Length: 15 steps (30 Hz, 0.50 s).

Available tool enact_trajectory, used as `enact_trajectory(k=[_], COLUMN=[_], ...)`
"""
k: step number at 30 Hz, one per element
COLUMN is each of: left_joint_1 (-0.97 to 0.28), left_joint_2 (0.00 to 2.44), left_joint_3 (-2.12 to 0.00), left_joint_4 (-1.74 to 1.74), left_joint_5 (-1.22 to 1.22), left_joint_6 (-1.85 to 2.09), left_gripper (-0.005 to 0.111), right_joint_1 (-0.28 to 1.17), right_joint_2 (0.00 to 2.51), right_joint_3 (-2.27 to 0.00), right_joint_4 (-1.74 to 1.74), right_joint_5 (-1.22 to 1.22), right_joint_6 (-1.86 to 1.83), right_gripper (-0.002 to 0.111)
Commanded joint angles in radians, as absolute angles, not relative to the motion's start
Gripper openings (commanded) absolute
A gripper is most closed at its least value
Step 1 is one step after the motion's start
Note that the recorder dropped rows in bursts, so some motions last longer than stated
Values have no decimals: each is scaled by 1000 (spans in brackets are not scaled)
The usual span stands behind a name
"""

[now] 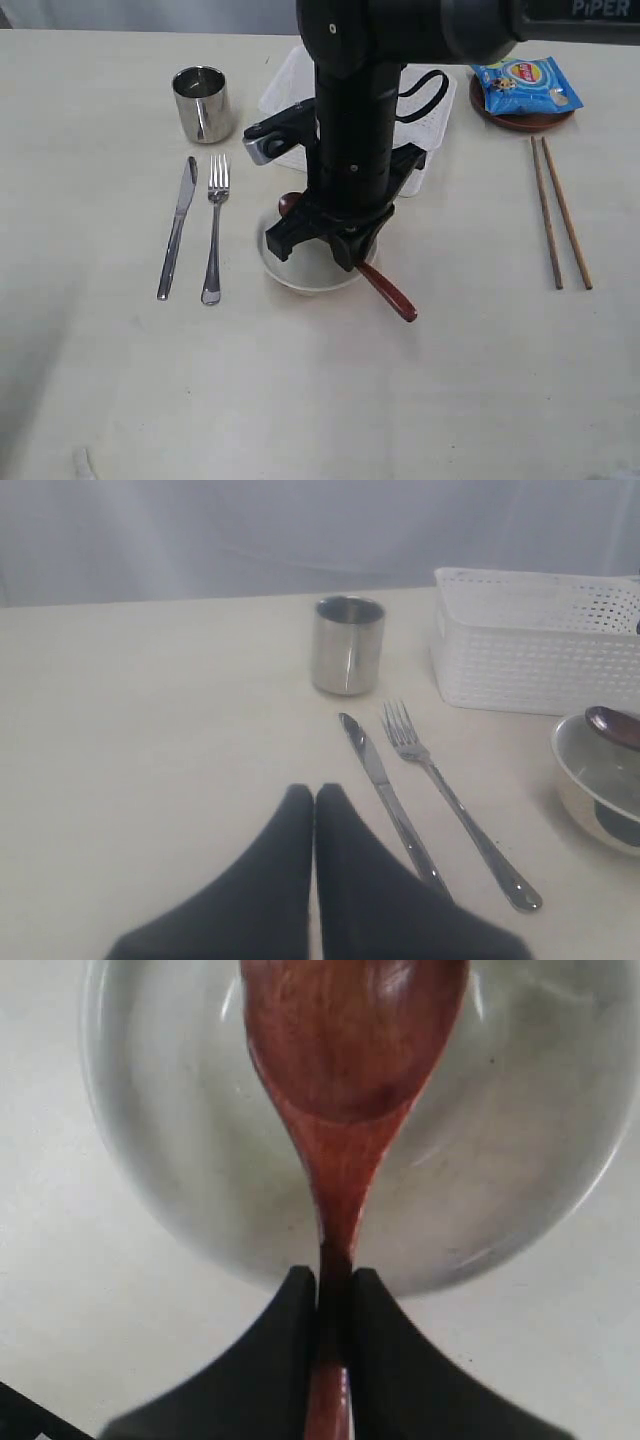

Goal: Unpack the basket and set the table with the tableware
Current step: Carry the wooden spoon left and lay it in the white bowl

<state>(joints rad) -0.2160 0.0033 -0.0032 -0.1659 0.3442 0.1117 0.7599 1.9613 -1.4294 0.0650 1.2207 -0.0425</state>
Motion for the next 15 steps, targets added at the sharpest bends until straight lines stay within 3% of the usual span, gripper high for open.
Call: enact_trajectory(k=[1,7,15], left_joint_1=[-222,-222,-222], left_joint_2=[0,0,0], left_joint_3=[0,0,0], left_joint_4=[-162,-164,-164], left_joint_5=[342,342,342], left_joint_6=[112,112,112], left_gripper=[0,0,0], right_joint_1=[761,761,761], right_joint_2=[1958,1958,1958], right_joint_3=[-1429,-1429,-1432], right_joint_4=[66,66,66], right_joint_5=[1221,1221,1221], right_joint_6=[-38,-38,-38], right_gripper=[0,2,38])
